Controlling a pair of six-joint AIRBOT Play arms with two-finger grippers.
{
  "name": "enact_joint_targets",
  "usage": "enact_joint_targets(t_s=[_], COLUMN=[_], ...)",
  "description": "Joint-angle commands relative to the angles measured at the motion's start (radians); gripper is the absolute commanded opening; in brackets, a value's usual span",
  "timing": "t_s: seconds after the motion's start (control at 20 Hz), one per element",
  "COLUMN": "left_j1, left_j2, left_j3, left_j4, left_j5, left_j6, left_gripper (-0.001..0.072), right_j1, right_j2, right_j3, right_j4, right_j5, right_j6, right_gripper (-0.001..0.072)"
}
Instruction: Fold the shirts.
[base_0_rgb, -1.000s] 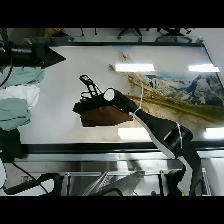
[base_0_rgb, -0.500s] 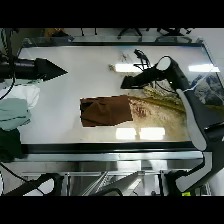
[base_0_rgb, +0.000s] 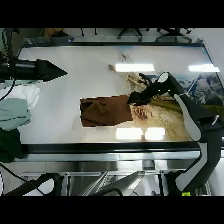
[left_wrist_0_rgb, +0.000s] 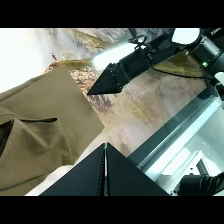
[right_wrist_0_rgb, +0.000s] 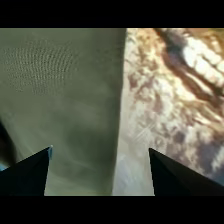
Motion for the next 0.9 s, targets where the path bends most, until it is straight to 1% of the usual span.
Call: enact_joint_targets(t_s=[0.0, 0.15, 0.2, 0.25, 0.3, 0.35, 0.4, 0.55, 0.85], left_j1=[0.0, -0.001, -0.001, -0.001, -0.001, -0.001, -0.001, -0.001, -0.001], left_j2=[0.0, 0.0, 0.0, 0.0, 0.0, 0.0, 0.0, 0.0, 0.0], left_j3=[0.0, 0.0, 0.0, 0.0, 0.0, 0.0, 0.0, 0.0, 0.0], left_j4=[0.001, 0.001, 0.001, 0.001, 0.001, 0.001, 0.001, 0.001, 0.001], left_j5=[0.0, 0.0, 0.0, 0.0, 0.0, -0.001, -0.001, -0.001, 0.0], left_j6=[0.0, 0.0, 0.0, 0.0, 0.0, 0.0, 0.0, 0.0, 0.0], left_gripper=[0.0012, 0.0012, 0.0012, 0.0012, 0.0012, 0.0011, 0.0011, 0.0012, 0.0012], right_j1=[0.028, 0.06, 0.069, 0.072, 0.071, 0.07, 0.067, 0.02, -0.239], right_j2=[-0.065, -0.096, -0.1, -0.1, -0.098, -0.091, -0.075, 0.014, 0.212], right_j3=[-0.01, -0.01, -0.01, -0.01, -0.007, -0.002, 0.013, 0.112, 0.399], right_j4=[0.05, 0.061, 0.086, 0.127, 0.195, 0.251, 0.272, 0.272, 0.27], right_j5=[-0.023, -0.023, -0.023, -0.022, -0.011, -0.002, 0.007, 0.007, 0.006], right_j6=[-0.031, -0.042, -0.059, -0.096, -0.145, -0.167, -0.177, -0.175, -0.053], right_gripper=[0.0686, 0.0686, 0.0649, 0.0461, 0.0157, 0.0041, 0.0026, 0.0025, 0.0024])
